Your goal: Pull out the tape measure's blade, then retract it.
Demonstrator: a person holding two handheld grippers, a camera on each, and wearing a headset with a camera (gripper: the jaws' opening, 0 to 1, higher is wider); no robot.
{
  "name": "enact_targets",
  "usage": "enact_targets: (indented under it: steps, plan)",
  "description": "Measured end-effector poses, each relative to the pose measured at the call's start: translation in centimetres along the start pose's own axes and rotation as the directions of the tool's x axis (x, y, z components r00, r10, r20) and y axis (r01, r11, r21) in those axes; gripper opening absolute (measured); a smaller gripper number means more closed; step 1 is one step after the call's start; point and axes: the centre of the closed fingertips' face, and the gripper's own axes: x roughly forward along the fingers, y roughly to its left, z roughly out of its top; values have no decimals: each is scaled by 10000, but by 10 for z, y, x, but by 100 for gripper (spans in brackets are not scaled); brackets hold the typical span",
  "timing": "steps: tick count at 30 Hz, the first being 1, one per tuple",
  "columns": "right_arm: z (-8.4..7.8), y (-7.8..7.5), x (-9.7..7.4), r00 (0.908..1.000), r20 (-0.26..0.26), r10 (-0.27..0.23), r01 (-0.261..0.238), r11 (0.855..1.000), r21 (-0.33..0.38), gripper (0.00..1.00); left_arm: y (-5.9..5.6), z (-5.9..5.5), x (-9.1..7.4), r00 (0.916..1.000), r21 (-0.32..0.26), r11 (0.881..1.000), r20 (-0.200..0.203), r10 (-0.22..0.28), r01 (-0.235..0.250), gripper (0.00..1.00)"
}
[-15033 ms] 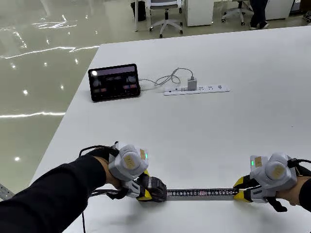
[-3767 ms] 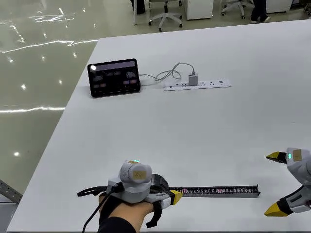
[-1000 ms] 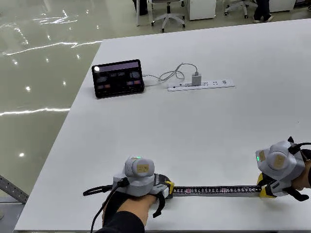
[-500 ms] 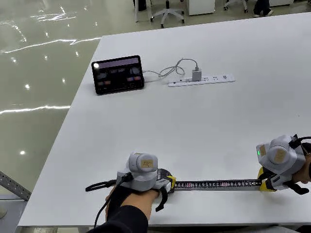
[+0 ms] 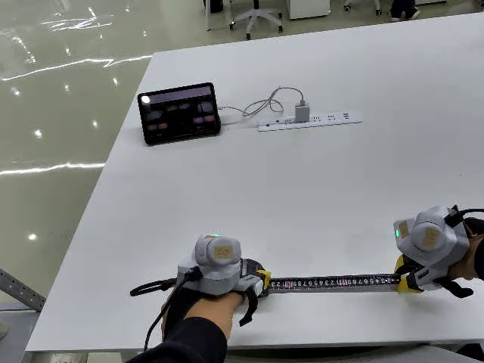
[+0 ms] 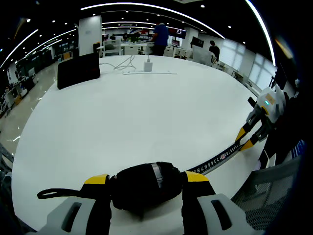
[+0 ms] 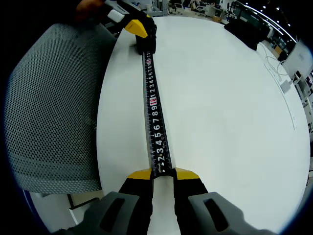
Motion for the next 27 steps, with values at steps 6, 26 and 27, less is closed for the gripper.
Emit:
enact_targets:
  steps: [6,26,27]
  plan:
    - [1,-1,1,10000,-36,-62,62,9998,165,11,0,0,1,10000,-1,10000,20,-4,4,54]
    - [6,-4,4,9999,104,-94,93,9999,134,11,0,0,0,10000,-19,10000,49,-35,35,54]
    - [6,-4,4,9999,107,-96,94,9999,125,11,0,0,1,10000,-25,10000,52,-40,40,54]
